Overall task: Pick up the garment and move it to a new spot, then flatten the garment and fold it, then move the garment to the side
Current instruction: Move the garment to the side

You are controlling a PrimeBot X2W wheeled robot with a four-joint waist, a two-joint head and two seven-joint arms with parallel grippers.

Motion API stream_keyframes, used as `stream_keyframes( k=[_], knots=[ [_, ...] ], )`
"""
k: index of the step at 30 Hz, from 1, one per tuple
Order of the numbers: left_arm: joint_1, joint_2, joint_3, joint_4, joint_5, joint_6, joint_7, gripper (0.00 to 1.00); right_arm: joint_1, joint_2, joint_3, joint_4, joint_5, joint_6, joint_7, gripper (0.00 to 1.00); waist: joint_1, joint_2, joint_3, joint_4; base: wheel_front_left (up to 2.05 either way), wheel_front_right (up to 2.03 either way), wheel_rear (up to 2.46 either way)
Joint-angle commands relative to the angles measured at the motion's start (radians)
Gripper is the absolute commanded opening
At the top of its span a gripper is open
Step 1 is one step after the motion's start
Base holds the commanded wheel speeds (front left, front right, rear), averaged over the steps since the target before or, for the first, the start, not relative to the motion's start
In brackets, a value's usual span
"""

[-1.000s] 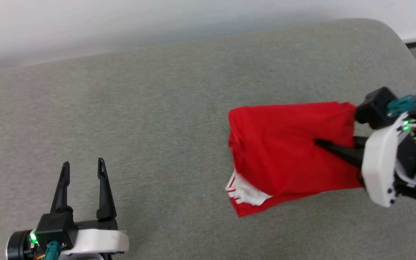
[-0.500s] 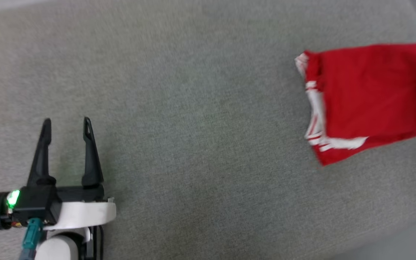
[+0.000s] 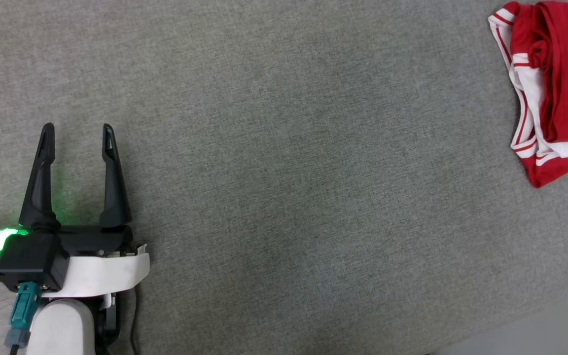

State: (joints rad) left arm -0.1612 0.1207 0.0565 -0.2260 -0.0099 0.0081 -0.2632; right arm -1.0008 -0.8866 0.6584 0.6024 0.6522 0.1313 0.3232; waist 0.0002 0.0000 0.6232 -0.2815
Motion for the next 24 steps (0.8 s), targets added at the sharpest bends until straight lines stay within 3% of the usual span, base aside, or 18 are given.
stream_keyframes(
  k=[1, 2, 3, 9, 15, 20, 24],
  knots=[
    [-0.011, 0.005, 0.003, 0.007, 0.005, -0.003, -0.002, 1.0, -0.017, 0.015, -0.017, 0.024, 0.0, -0.001, -0.011, 0.0, -0.0002, 0.0, -0.005, 0.003, 0.0, 0.0, 0.0],
    [-0.012, 0.003, 0.002, 0.01, 0.004, -0.003, -0.002, 1.0, -0.014, 0.025, -0.021, 0.041, -0.007, -0.001, -0.013, 0.25, -0.0002, 0.0, -0.011, 0.006, 0.0, 0.0, 0.0],
    [-0.01, 0.002, 0.001, 0.012, 0.002, -0.002, -0.002, 1.0, -0.015, 0.032, -0.028, 0.06, -0.017, -0.001, -0.012, 1.0, -0.0002, 0.0, -0.021, 0.008, 0.0, 0.0, 0.0],
    [0.025, -0.021, -0.003, 0.027, -0.01, 0.01, -0.002, 1.0, -0.028, 0.064, -0.087, 0.126, -0.121, -0.001, -0.097, 1.0, -0.0002, 0.0, -0.11, 0.027, 0.0, 0.0, 0.0],
    [0.082, -0.044, -0.018, 0.053, -0.019, 0.018, -0.002, 1.0, -0.01, 0.121, -0.255, 0.16, -0.249, -0.001, -0.339, 1.0, -0.0002, 0.0, -0.225, 0.065, 0.0, 0.0, 0.0],
    [0.136, -0.056, -0.021, 0.065, -0.028, 0.029, -0.002, 1.0, 0.054, 0.235, -0.399, 0.123, -0.379, -0.001, -0.531, 1.0, -0.0002, 0.0, -0.305, 0.094, 0.0, 0.0, 0.0],
    [0.173, -0.063, -0.026, 0.077, -0.039, 0.038, -0.002, 1.0, 0.153, 0.341, -0.502, 0.002, -0.465, -0.001, -0.582, 1.0, -0.0002, 0.0, -0.367, 0.126, 0.0, 0.0, 0.0]
  ],
)
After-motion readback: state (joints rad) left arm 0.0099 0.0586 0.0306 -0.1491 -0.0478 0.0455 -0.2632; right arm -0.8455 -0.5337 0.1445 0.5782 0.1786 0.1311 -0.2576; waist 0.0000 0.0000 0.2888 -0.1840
